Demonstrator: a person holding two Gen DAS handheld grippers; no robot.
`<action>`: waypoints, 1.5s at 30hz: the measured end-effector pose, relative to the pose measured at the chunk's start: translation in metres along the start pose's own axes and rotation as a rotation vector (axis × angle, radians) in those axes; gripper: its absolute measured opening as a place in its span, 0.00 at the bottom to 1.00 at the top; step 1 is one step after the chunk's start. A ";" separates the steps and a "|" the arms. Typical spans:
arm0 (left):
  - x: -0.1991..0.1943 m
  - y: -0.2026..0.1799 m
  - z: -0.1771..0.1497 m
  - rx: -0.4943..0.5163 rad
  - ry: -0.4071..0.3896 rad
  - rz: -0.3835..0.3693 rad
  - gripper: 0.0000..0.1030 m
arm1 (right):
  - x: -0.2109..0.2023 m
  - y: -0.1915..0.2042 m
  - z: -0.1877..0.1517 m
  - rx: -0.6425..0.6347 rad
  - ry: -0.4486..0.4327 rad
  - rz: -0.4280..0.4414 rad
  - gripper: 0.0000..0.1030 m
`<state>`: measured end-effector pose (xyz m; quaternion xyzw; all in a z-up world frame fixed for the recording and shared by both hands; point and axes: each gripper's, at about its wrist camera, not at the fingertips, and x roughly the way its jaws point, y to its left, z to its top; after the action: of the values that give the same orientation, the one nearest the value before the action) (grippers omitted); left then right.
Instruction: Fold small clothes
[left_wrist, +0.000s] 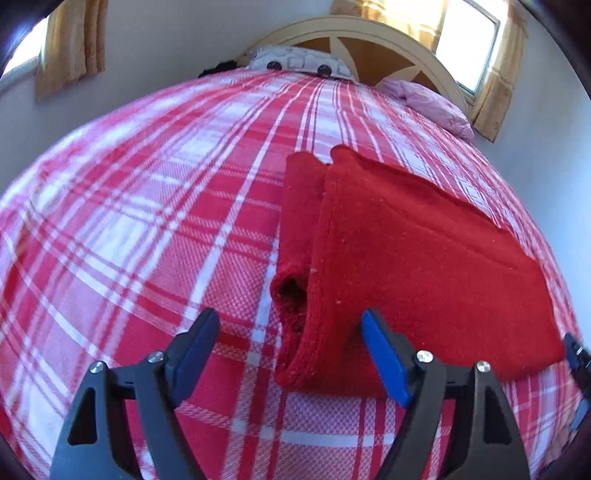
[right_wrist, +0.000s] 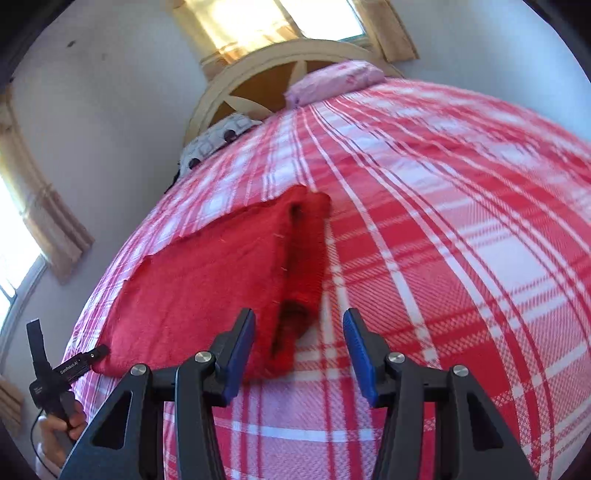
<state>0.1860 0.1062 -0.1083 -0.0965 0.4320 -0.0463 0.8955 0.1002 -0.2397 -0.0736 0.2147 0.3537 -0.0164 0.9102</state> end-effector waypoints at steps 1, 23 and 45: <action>0.002 -0.002 0.000 -0.006 -0.006 -0.001 0.85 | 0.005 -0.002 0.001 0.013 0.012 0.005 0.50; 0.013 -0.016 0.007 -0.095 0.047 -0.254 0.20 | 0.046 0.045 -0.004 -0.136 0.092 0.025 0.22; -0.056 0.042 -0.050 -0.030 0.120 -0.214 0.22 | -0.042 0.002 -0.063 -0.039 0.187 0.176 0.17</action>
<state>0.1121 0.1497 -0.1043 -0.1528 0.4727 -0.1410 0.8564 0.0287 -0.2180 -0.0866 0.2278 0.4173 0.0906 0.8751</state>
